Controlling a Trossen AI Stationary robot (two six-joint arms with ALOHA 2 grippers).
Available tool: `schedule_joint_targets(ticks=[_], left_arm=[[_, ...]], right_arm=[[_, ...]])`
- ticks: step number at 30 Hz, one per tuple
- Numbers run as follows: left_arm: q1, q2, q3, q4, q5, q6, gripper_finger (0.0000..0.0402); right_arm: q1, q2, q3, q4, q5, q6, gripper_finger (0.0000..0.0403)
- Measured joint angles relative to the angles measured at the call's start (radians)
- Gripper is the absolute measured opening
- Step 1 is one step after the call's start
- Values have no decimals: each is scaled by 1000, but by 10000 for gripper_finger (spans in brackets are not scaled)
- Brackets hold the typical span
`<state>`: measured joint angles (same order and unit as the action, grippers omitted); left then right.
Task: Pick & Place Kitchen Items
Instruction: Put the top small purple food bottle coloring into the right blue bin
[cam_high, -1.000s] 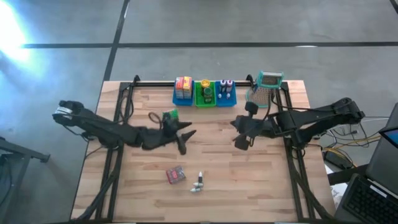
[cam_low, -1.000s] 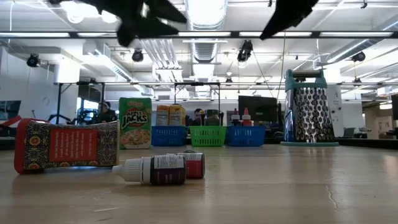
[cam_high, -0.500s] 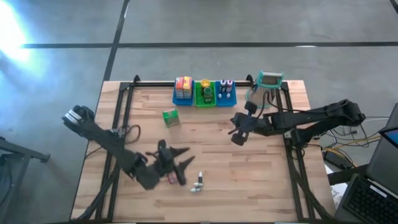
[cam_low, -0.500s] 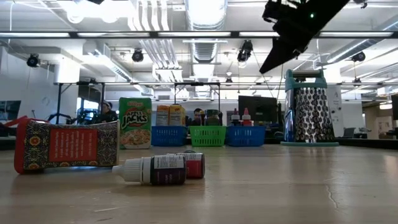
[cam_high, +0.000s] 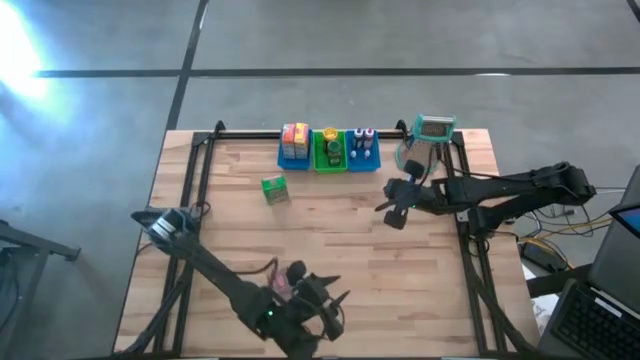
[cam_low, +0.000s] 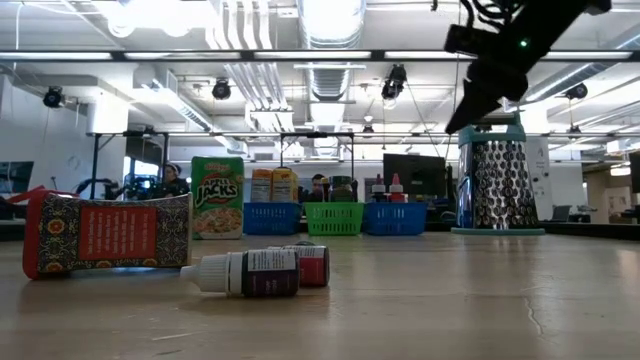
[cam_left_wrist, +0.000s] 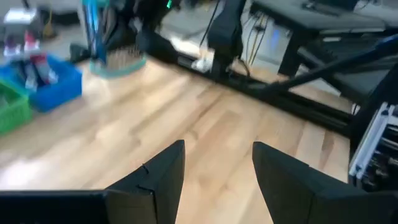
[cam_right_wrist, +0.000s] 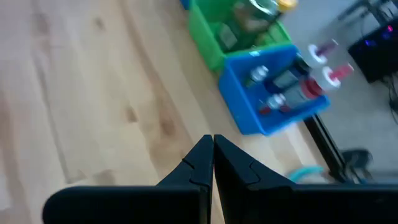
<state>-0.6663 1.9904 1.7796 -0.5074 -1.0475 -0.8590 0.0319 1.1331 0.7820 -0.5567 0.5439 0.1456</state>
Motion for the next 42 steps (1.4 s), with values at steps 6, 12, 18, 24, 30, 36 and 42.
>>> schedule_joint_targets(ticks=[6, 12, 18, 24, 30, 36, 42], left_arm=[[-13, 109, 189, -435, 41, -382, 195], [47, 125, 184, -628, 249, -631, 195], [100, 130, 118, -627, 388, -686, 195], [141, 130, 83, -615, 520, -705, 195], [168, 130, 81, -536, 632, -640, 195], [190, 134, 80, -490, 669, -627, 195], [190, 167, 80, -484, 672, -638, 195]], right_arm=[[-6, -135, -96, 0, -5, 35, 8], [-6, -260, -140, 37, -3, 65, 8], [-6, -315, -165, 52, -3, 65, 8], [-7, -307, -171, 64, -3, 60, 8], [-7, -304, -171, 70, -3, 39, 8], [-7, -304, -171, 70, -3, 38, 8], [-7, -304, -171, 69, -3, 34, 8]])
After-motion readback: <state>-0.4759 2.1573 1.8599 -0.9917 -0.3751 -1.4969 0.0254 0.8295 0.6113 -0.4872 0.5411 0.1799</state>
